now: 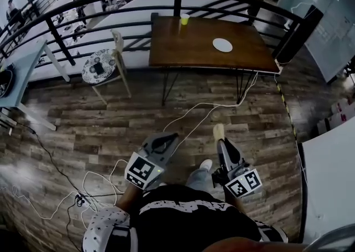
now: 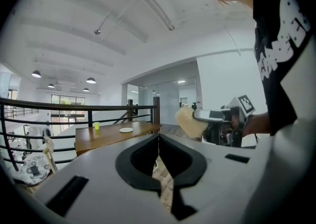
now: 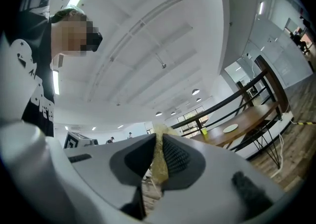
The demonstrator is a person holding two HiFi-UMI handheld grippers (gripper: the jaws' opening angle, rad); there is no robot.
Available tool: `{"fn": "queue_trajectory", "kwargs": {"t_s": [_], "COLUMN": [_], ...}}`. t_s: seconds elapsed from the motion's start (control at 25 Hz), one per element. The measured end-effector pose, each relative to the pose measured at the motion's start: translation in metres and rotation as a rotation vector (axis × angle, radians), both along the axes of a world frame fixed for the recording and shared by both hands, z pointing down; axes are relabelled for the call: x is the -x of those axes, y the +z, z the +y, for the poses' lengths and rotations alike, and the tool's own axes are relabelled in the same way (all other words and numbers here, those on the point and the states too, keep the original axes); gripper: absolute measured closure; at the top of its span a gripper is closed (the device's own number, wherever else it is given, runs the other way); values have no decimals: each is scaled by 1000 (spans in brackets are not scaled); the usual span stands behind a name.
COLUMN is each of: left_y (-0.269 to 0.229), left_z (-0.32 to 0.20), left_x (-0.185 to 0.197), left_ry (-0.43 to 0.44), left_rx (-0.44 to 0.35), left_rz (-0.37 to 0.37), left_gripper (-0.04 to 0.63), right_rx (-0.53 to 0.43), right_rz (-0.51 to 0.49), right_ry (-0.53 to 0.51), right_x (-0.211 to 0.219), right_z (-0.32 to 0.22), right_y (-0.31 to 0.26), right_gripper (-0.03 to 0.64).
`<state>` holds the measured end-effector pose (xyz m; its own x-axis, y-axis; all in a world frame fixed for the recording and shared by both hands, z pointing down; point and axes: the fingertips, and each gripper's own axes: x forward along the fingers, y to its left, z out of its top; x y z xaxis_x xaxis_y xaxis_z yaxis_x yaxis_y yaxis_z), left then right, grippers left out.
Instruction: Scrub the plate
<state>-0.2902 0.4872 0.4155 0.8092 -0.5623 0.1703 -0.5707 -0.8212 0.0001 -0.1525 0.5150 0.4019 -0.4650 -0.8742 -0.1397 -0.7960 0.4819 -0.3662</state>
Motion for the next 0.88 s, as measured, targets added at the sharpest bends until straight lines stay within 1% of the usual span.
{"fn": "queue_trajectory", "kwargs": {"t_s": [0.08,0.2,0.32,0.48,0.6,0.88], "left_y": [0,5,4,0,4,5], "left_z": [-14,-35,-52,-72,-85,-110], "left_x": [-8,-18,-38,-73,-94,-113], "left_ry": [-12,-27,-6,42,51,54], "left_rx": [0,29,37,15,27,48], "left_rz": [-9,-27,-29,-30,-39,-58], "left_gripper": [582,581,583,582,583,582], "right_rx": [21,22,22,43,60,51], "right_rz": [10,23,22,15,7,0], "right_ry": [-3,-4,9,22,34,41], "right_x": [-11,-26,-43,-63,-81,-105], "right_z": [-13,-31,-48,-65,-75,-102], "right_y": [5,5,6,15,22,22], "right_gripper": [568,568,568,568,568,568]}}
